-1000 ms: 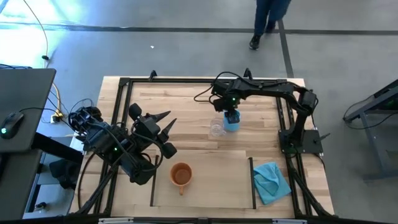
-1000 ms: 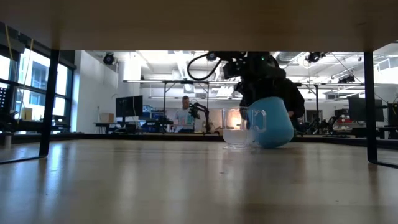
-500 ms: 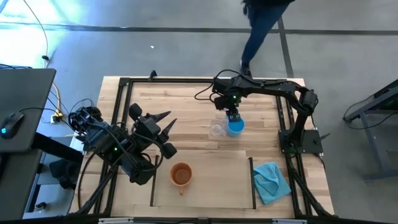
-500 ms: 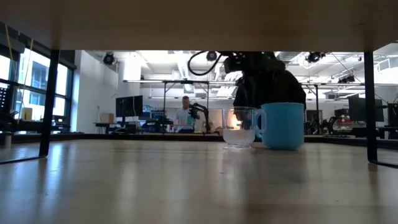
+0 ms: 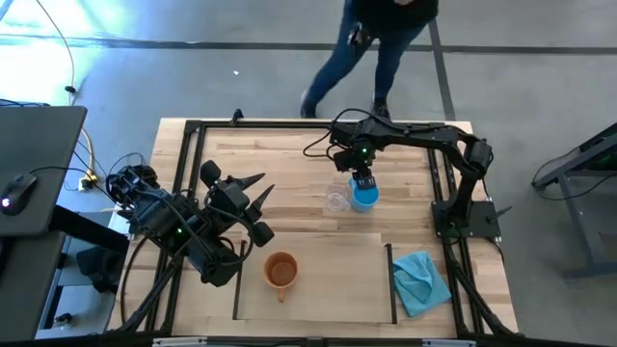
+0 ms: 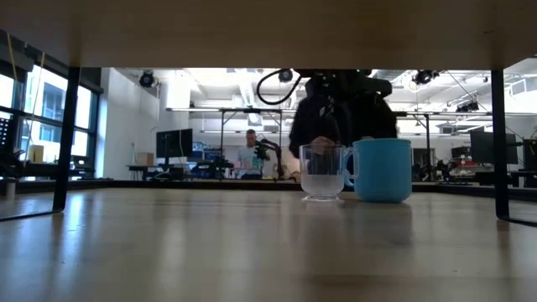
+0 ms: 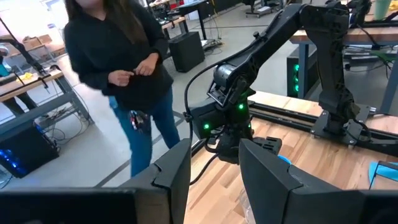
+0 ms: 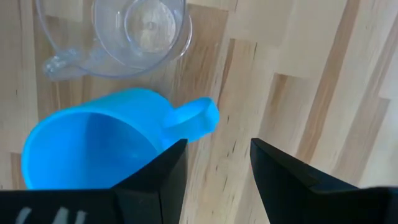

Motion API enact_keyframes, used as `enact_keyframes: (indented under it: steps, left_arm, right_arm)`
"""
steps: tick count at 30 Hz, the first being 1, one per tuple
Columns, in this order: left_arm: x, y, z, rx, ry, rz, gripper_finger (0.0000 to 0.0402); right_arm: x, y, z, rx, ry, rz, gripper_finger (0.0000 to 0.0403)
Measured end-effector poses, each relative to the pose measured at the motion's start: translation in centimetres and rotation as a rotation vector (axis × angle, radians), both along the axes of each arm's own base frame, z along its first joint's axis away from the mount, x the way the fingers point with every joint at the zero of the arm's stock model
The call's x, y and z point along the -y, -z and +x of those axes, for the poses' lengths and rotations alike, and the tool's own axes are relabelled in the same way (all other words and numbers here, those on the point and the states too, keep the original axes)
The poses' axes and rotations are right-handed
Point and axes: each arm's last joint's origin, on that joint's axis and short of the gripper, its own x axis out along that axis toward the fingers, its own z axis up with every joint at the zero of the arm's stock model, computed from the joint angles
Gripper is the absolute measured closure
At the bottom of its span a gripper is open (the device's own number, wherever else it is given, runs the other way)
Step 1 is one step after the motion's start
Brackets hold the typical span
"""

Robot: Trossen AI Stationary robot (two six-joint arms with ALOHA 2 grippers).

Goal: Stack small to large cups/mugs on shelf
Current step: Put the blue mug on the shelf

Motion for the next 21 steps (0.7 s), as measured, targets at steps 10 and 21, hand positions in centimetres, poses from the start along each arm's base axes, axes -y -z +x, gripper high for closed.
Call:
enact_keyframes:
  steps: [10,21]
  left_arm:
    - [0.00,0.00,0.00,0.001,-0.001,0.001,0.0277]
    - [-0.02,-0.04,-0.01,-0.017,-0.001,0.029,0.0277]
  right_arm:
    - [0.07,-0.06,0.43,0.049,0.143,0.042,0.0238]
    - [0.76,-0.04,0.07,0.022,0.485,0.064,0.0238]
